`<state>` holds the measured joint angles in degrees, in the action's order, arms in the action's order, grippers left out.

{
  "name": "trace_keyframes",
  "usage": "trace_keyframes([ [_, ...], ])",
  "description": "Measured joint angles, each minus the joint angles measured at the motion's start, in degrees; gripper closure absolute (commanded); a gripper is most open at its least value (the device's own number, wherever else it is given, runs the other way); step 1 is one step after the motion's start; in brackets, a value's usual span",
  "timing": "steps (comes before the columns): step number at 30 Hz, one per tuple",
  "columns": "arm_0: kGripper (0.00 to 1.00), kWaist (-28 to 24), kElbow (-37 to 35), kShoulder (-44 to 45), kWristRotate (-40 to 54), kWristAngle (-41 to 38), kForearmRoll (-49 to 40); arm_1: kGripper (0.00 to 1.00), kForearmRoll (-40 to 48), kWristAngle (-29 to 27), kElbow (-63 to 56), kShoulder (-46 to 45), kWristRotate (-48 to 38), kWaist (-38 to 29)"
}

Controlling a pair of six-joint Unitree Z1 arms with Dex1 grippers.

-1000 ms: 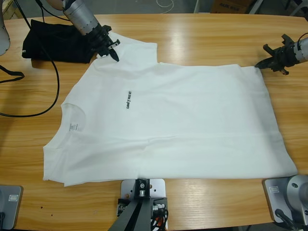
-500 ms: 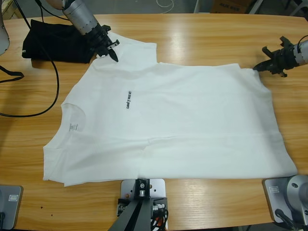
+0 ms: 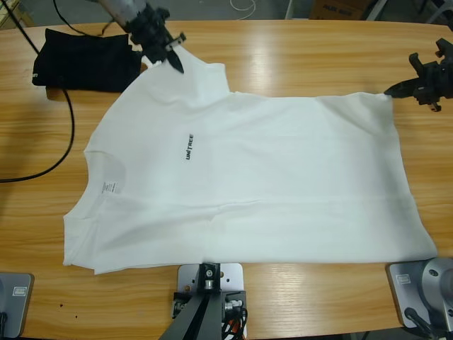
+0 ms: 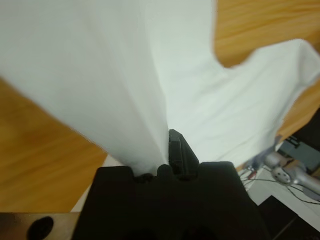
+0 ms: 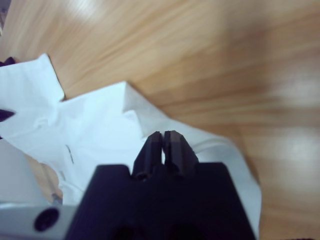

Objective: Fold clothes

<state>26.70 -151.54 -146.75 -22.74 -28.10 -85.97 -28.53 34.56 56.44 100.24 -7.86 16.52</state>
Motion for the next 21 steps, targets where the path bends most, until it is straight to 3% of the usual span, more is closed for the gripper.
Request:
trace_keyframes([
  [8, 1.000, 0.9, 4.4, 10.7, 0.5, 3.2, -0.4, 1.000, -7.8, 0.0, -0.7, -3.0, -0.2, -0.3],
  [16, 1.000, 6.3, 15.7, 11.1, 4.1, 3.3, -0.6, 1.000, -12.7, -0.5, -2.4, -6.4, -0.4, -0.7],
  [21, 1.000, 6.9, 21.9, 11.7, 6.1, 3.3, -0.6, 1.000, -19.0, -2.2, -2.1, -8.0, -0.7, -0.7],
])
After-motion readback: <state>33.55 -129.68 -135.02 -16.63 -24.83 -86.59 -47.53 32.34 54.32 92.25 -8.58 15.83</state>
